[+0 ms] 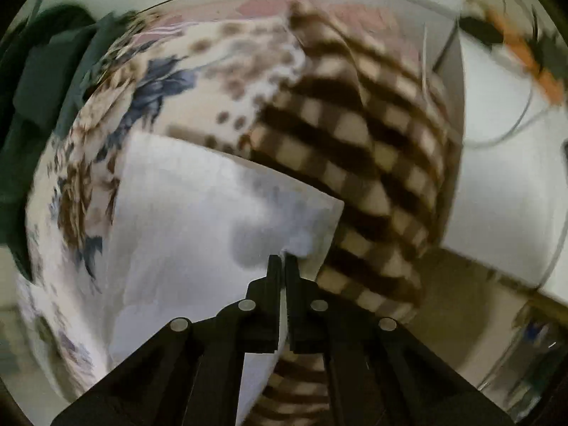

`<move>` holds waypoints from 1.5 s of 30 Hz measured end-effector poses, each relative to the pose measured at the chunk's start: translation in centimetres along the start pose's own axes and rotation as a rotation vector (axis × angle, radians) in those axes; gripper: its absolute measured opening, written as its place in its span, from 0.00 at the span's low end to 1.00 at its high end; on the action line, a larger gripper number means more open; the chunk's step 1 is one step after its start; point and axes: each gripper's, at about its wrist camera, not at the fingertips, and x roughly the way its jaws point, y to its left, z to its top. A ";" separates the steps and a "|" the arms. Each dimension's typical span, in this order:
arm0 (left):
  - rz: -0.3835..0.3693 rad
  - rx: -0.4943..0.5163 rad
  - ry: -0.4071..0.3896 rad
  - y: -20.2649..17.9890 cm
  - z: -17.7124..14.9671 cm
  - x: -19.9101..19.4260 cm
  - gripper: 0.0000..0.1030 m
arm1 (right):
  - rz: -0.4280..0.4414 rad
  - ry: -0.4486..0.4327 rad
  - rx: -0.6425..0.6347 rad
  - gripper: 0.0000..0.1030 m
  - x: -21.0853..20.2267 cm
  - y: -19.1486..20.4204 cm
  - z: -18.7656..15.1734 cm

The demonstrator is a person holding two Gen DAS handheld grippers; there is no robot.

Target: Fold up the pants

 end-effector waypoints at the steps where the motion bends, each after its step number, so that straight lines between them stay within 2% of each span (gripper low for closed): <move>1: -0.006 -0.002 -0.006 0.1 0.0 0.0 1.00 | 0.005 -0.020 0.001 0.02 0.0 -0.1 0.0; 4: -0.012 0.004 -0.017 -0.2 -0.5 0.2 1.00 | 0.037 -0.073 -0.017 0.02 -0.6 0.4 0.0; 8: 0.005 -0.024 -0.057 -0.8 -0.9 1.1 1.00 | 0.189 0.028 0.001 0.06 1.1 -0.7 -0.3; 9: 0.010 -0.035 -0.079 -0.9 -1.4 1.0 1.00 | 0.244 0.046 -0.002 0.13 0.9 -1.1 -0.4; 10: 0.013 -0.044 -0.094 -1.6 -1.9 0.8 1.00 | 0.289 0.062 -0.006 0.31 1.2 -1.4 -1.1; 11: 0.014 -0.055 -0.103 -2.0 -2.1 0.8 1.00 | 0.307 0.077 -0.016 0.40 1.2 -1.5 -1.2; 12: 0.015 -0.064 -0.111 -2.1 -2.3 0.9 1.00 | 0.313 0.094 -0.033 0.55 1.4 -1.5 -1.5; 13: 0.015 -0.071 -0.118 -2.0 -2.6 0.8 1.00 | 0.301 0.115 -0.048 0.66 1.9 -1.4 -1.8; 15: 0.017 -0.075 -0.125 -1.8 -3.1 0.7 1.00 | 0.284 0.155 -0.059 0.66 3.2 -1.7 -2.4; 18: 0.020 -0.075 -0.119 -1.9 -3.6 0.7 1.00 | 0.373 0.111 -0.021 0.68 3.8 -1.8 -2.6; 21: 0.017 -0.075 -0.094 -1.6 -2.7 0.6 1.00 | 0.483 0.025 0.025 0.68 3.1 -1.9 -2.5; 22: 0.016 -0.076 -0.087 -1.6 -2.7 0.6 1.00 | 0.508 0.023 0.034 0.68 3.3 -1.8 -2.5; 26: 0.017 -0.098 -0.087 -1.8 -2.7 0.5 1.00 | 0.545 0.003 0.067 0.65 4.1 -1.2 -2.2; 27: 0.021 -0.101 -0.087 -1.8 -2.6 0.5 1.00 | 0.561 -0.018 0.054 0.54 3.5 -0.9 -2.3; 28: 0.025 -0.105 -0.087 -1.8 -2.3 0.6 1.00 | 0.573 -0.040 0.028 0.39 2.7 -0.6 -2.4; 29: 0.027 -0.108 -0.087 -1.8 -1.8 0.7 1.00 | 0.595 -0.061 -0.012 0.34 1.8 0.0 -2.6; 31: 0.028 -0.117 -0.090 -1.9 -1.9 0.8 1.00 | 0.618 -0.062 -0.034 0.34 1.2 0.2 -3.0; 32: 0.030 -0.118 -0.092 -1.9 -1.9 0.8 1.00 | 0.620 -0.041 -0.034 0.34 1.9 0.8 -2.9; 33: 0.032 -0.120 -0.097 -2.0 -2.0 0.8 1.00 | 0.582 -0.016 -0.028 0.35 2.9 1.0 -2.7; 35: 0.037 -0.120 -0.103 -3.3 0.5 1.0 1.00 | 0.516 0.033 0.013 0.36 5.3 1.1 -2.3; 38: 0.031 -0.121 -0.119 -3.3 0.4 1.2 1.00 | 0.563 0.023 0.114 0.32 6.7 1.0 -1.9; 39: 0.027 -0.125 -0.124 -3.3 0.4 1.2 1.00 | 0.553 0.003 0.118 0.15 6.2 1.1 -1.9; 40: 0.024 -0.125 -0.119 -3.7 0.3 0.8 1.00 | 0.544 -0.020 0.102 0.06 5.6 1.7 -1.9; 42: 0.008 -0.125 -0.111 -3.9 0.5 0.0 1.00 | 0.523 -0.082 0.025 0.05 3.2 3.3 -2.5; 43: -0.011 -0.122 -0.115 -3.0 1.5 -0.7 1.00 | 0.515 -0.108 -0.025 0.05 1.6 4.5 -3.0; 45: -0.058 -0.134 -0.136 -2.5 1.4 -2.1 1.00 | 0.514 -0.139 -0.140 0.05 -1.9 6.9 -4.6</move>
